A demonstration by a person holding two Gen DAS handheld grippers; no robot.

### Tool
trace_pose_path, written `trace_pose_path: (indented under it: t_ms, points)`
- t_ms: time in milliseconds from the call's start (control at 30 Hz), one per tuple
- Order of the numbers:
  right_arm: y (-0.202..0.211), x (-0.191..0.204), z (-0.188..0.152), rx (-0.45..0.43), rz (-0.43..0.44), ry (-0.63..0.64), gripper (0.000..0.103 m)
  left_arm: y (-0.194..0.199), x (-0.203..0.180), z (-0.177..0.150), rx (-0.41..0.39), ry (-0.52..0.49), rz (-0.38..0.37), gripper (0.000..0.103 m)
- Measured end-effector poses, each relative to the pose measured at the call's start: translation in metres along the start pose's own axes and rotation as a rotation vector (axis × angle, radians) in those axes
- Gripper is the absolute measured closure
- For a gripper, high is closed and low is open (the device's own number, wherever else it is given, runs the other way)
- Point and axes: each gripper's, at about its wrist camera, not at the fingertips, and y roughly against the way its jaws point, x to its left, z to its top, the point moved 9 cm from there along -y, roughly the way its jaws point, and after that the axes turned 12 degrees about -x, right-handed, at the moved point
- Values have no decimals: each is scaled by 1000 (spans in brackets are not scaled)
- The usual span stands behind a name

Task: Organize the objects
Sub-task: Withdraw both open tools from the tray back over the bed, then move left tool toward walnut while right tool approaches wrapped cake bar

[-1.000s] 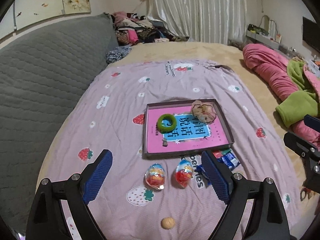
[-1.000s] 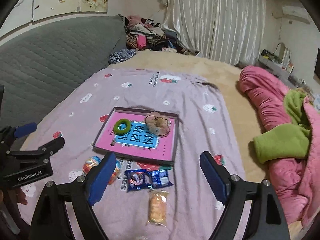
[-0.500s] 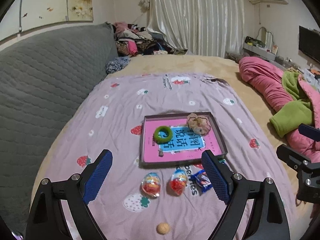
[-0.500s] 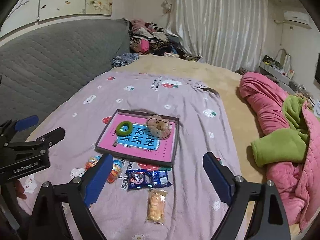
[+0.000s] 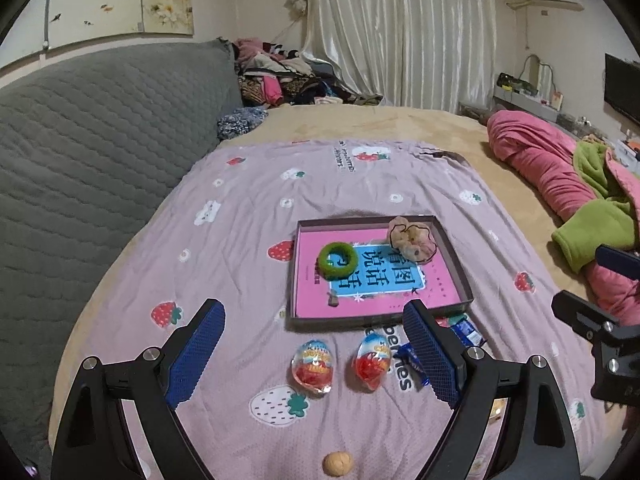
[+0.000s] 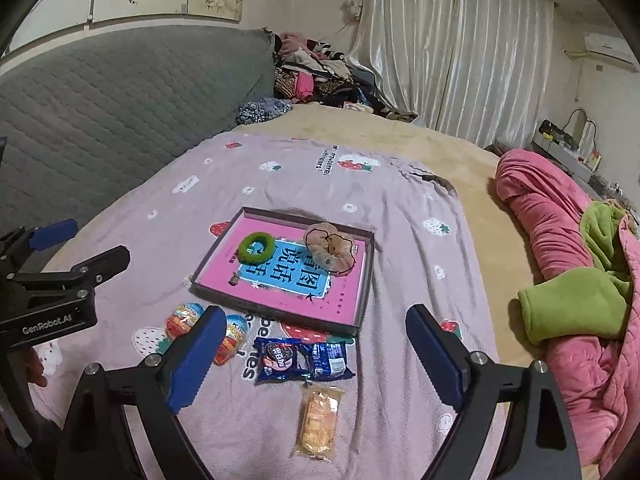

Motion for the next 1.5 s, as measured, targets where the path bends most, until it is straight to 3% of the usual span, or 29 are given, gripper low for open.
trace_pose_path:
  t_ms: [567,1067,1500]
  points:
    - [-6,7,-77,11,-26,40,10,0,-4,-75,-16,-62,36,12]
    - [-4,-5,-116,-12,-38,-61,8,4,-7,-126,-30,-37,6,12]
    - [-19,-10,-146,28,-37,-86,8,-7,-8,-164,20,-48,3,12]
